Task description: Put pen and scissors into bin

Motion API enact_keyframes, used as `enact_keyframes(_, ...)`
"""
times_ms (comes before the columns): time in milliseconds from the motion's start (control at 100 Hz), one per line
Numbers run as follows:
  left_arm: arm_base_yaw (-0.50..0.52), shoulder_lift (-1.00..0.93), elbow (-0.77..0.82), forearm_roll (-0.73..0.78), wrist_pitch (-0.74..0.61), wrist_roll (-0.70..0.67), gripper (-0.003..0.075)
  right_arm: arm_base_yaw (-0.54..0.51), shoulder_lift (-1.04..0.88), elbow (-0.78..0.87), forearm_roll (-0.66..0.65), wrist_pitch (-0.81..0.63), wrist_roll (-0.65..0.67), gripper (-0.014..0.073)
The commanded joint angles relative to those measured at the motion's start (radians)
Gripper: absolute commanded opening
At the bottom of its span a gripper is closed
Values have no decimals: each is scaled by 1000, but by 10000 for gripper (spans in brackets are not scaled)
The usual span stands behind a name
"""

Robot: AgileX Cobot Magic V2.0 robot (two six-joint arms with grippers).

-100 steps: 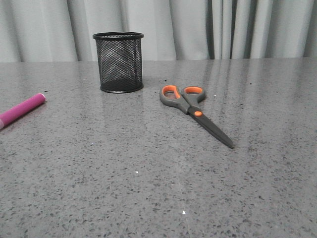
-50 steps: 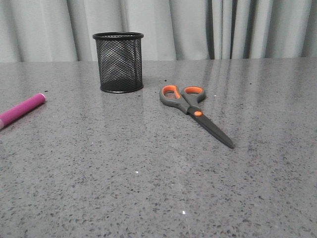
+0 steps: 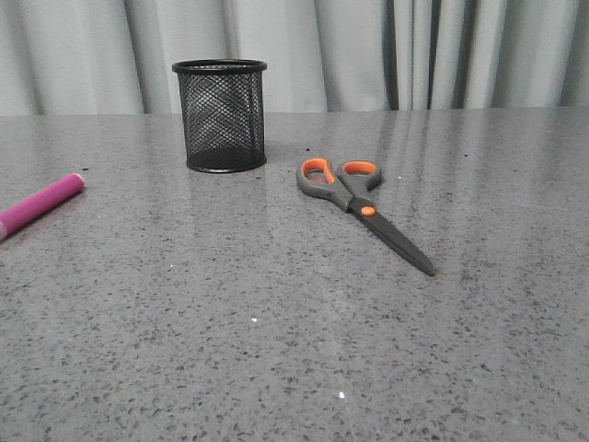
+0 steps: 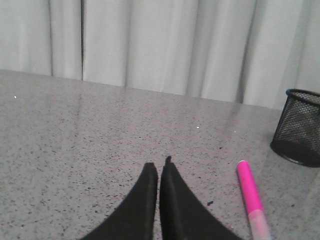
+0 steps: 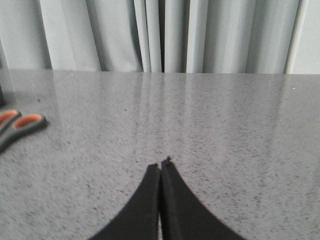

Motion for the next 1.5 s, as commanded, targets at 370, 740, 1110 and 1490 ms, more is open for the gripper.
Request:
enact_keyframes(370,-5,-31,39,-525,-84,-6,-20,-5,-21,14,416,-158,-2,-69)
enact_keyframes(740,-5,94,-175,-296,152,-6,-20,-5,115,-161,416,108,-4,-54)
enact_keyframes(1110,-5,573,-615,-147,551,154,-19,-5,631,-570,321,461,-154,-54)
enact_keyframes(1490,-5,806,-683,-395,599,346,230,-5,786,-700,335,501,-184,274)
